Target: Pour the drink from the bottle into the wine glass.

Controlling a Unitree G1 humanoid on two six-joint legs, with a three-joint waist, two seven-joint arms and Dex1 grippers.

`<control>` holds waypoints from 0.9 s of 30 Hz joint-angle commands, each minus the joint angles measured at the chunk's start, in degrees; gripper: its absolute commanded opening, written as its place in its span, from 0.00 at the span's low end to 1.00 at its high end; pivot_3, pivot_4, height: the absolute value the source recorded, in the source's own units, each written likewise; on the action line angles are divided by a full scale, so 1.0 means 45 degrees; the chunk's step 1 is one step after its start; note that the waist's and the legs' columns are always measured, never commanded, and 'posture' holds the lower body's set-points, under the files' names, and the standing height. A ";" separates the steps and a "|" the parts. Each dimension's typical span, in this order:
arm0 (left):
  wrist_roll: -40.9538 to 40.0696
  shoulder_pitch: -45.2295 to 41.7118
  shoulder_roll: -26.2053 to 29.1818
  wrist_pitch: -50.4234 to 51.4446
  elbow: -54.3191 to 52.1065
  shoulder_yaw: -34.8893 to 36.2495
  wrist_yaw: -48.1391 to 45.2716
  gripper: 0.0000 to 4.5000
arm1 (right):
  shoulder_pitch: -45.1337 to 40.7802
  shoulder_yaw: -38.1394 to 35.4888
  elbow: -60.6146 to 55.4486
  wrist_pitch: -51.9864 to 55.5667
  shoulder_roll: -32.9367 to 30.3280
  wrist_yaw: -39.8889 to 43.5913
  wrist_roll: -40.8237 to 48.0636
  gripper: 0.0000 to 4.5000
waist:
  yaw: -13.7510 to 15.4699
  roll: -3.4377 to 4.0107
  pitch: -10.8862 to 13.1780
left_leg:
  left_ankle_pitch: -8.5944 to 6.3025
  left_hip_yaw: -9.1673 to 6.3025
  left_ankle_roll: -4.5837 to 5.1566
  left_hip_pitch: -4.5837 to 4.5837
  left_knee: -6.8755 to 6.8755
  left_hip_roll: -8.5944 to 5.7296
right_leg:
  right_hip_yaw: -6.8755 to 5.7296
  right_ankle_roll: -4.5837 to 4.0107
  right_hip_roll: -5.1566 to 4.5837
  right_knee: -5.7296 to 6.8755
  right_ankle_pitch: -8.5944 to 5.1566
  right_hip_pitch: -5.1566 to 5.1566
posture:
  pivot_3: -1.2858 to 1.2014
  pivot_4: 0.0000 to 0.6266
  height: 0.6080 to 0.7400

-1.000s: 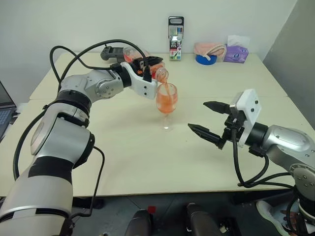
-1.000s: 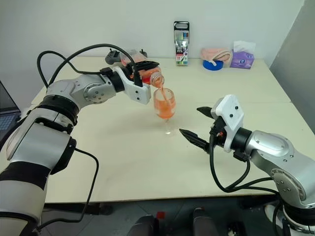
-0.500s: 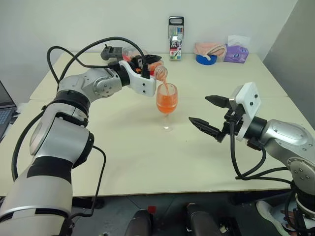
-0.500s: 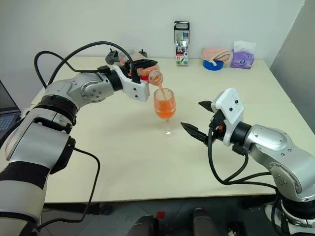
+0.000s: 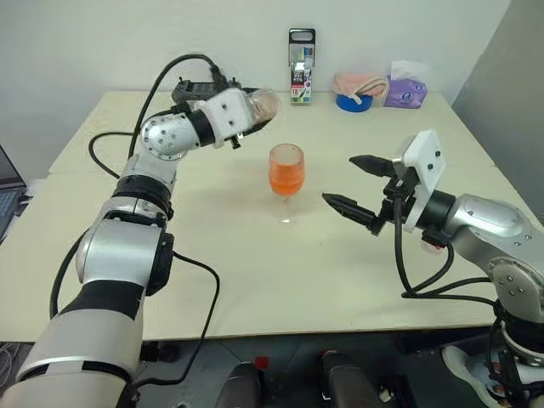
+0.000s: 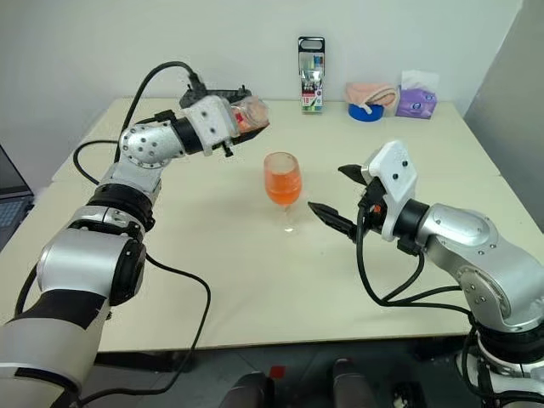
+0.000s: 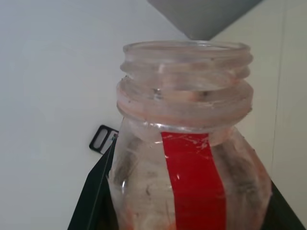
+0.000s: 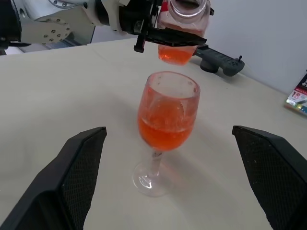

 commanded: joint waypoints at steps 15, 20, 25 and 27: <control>-0.4101 0.5831 -0.0451 0.7972 -0.6412 0.4897 0.5625 0.37 | -0.2890 0.1193 0.0763 0.0113 0.0428 0.1538 0.0142 1.00 | 0.0084 0.0005 -0.0009 | 0.0001 -0.0026 -0.0004 0.0022 0.0008 0.0005 | -0.0009 -0.0010 -0.0024 0.0032 0.0008 0.0000 | 0.52 0.24 1.00; -0.3701 0.6509 -0.0468 0.8175 -0.6729 0.4647 0.6154 0.37 | -0.2992 0.1266 0.0952 0.0065 0.0416 0.1908 0.0005 1.00 | 0.0172 -0.0006 -0.0015 | 0.0002 -0.0038 -0.0005 -0.0001 0.0020 -0.0004 | -0.0028 -0.0022 -0.0025 0.0018 0.0016 0.0000 | 0.52 0.24 1.00; -0.3602 0.7066 -0.0513 0.8384 -0.7224 0.4477 0.6232 0.66 | -0.2964 0.1299 0.0990 0.0038 0.0454 0.1952 -0.0158 1.00 | 0.0121 -0.0006 -0.0016 | 0.0001 -0.0026 -0.0005 0.0012 0.0013 0.0000 | -0.0019 -0.0022 -0.0022 0.0021 0.0017 0.0000 | 0.52 0.24 1.00; -0.3559 0.7138 -0.0486 0.8501 -0.7323 0.4434 0.6335 0.80 | -0.2926 0.1275 0.0989 0.0031 0.0502 0.1916 -0.0177 1.00 | 0.0121 -0.0006 -0.0016 | 0.0002 -0.0028 -0.0004 0.0015 0.0013 0.0001 | -0.0022 -0.0024 -0.0021 0.0024 0.0018 0.0000 | 0.52 0.24 1.00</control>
